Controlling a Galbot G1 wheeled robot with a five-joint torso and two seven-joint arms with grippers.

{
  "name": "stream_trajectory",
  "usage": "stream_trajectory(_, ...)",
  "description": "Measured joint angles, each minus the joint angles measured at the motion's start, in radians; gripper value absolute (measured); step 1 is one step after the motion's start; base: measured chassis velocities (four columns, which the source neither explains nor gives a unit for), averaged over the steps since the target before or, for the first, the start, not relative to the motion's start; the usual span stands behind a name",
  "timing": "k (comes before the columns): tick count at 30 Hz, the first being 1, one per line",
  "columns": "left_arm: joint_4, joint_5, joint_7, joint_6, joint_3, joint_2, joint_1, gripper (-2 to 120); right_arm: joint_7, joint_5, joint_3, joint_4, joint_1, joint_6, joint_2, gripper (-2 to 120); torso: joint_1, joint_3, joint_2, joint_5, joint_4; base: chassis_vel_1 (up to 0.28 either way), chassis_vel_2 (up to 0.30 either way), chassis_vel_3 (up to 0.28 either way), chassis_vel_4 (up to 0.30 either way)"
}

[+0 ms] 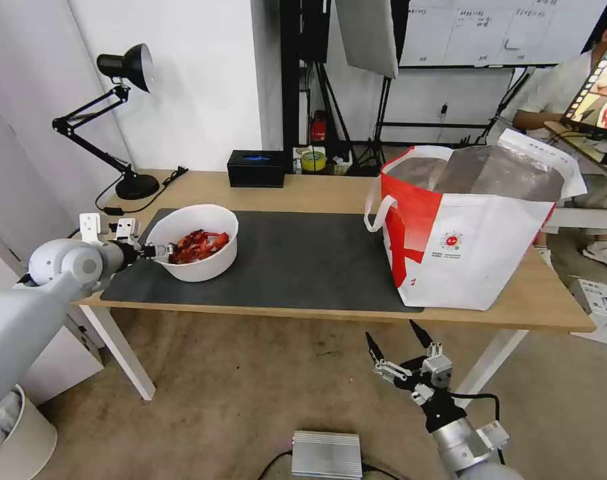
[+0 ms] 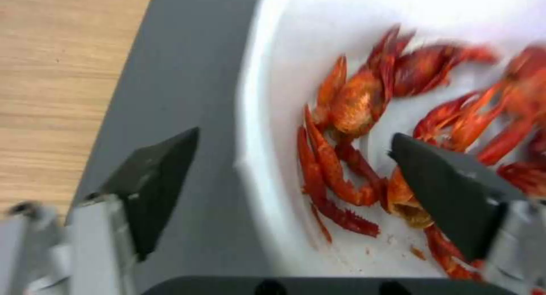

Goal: Pick up the trash from the table and place it into the takeout bag.

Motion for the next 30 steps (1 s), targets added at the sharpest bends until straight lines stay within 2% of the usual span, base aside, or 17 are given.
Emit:
stream_trajectory(2,0.001,0.0,-0.005,-0.004,0.006,-0.003,-0.005,74,0.0,0.0,0.0,0.0,0.0,0.0,0.0,100,0.0,0.0,0.0,-0.0004,0.0,0.0,0.0,0.0,0.0)
stream_trajectory(3,0.001,0.0,-0.005,-0.004,0.006,-0.003,-0.005,74,0.0,0.0,0.0,0.0,0.0,0.0,0.0,100,0.0,0.0,0.0,-0.0004,0.0,0.0,0.0,0.0,0.0)
stream_trajectory(6,0.0,-0.001,-0.009,-0.018,0.013,-0.001,-0.01,59,0.0,0.0,0.0,0.0,0.0,0.0,0.0,100,0.0,0.0,0.0,-0.0002,-0.0001,0.0,0.0,0.0,0.0)
stream_trajectory(8,0.0,-0.001,-0.011,-0.024,0.015,0.001,-0.012,56,0.0,0.0,0.0,0.0,0.0,0.0,0.0,100,0.0,0.0,0.0,-0.0002,-0.0001,0.0,0.0,0.0,0.0)
stream_trajectory(10,-0.004,-0.003,-0.018,-0.03,0.016,0.004,-0.013,44,0.0,0.0,0.0,0.0,0.0,0.0,0.0,100,0.0,0.0,0.0,-0.0002,0.0,0.0,0.0,0.0,0.0)
stream_trajectory(15,-0.011,-0.004,-0.022,-0.034,0.019,0.009,-0.013,32,0.0,0.0,0.0,0.0,0.0,0.0,0.0,100,0.0,0.0,0.0,-0.0002,-0.0001,0.0,0.0,0.0,0.0)
stream_trajectory(21,-0.018,-0.004,-0.021,-0.041,0.019,0.013,-0.002,8,0.0,0.0,0.0,0.0,0.0,0.0,0.0,100,0.0,0.0,0.0,-0.0002,-0.0001,0.0,0.0,0.0,0.0)
stream_trajectory(23,-0.019,-0.004,-0.02,-0.041,0.019,0.013,-0.001,7,0.0,0.0,0.0,0.0,0.0,0.0,0.0,100,0.0,0.0,0.0,-0.0001,-0.0001,0.0,0.0,0.0,0.0)
stream_trajectory(24,-0.022,-0.007,-0.016,-0.043,0.019,0.015,0.003,1,0.0,0.0,0.0,0.0,0.0,0.0,0.0,100,0.0,0.0,0.0,0.0,-0.0001,0.0,0.0,0.0,0.0)
stream_trajectory(30,-0.059,-0.031,-0.022,-0.059,-0.011,0.027,0.013,0,0.0,0.0,0.0,0.0,0.0,0.0,0.0,100,0.0,0.0,0.0,-0.0003,0.0002,0.0,0.0,0.0,0.0)
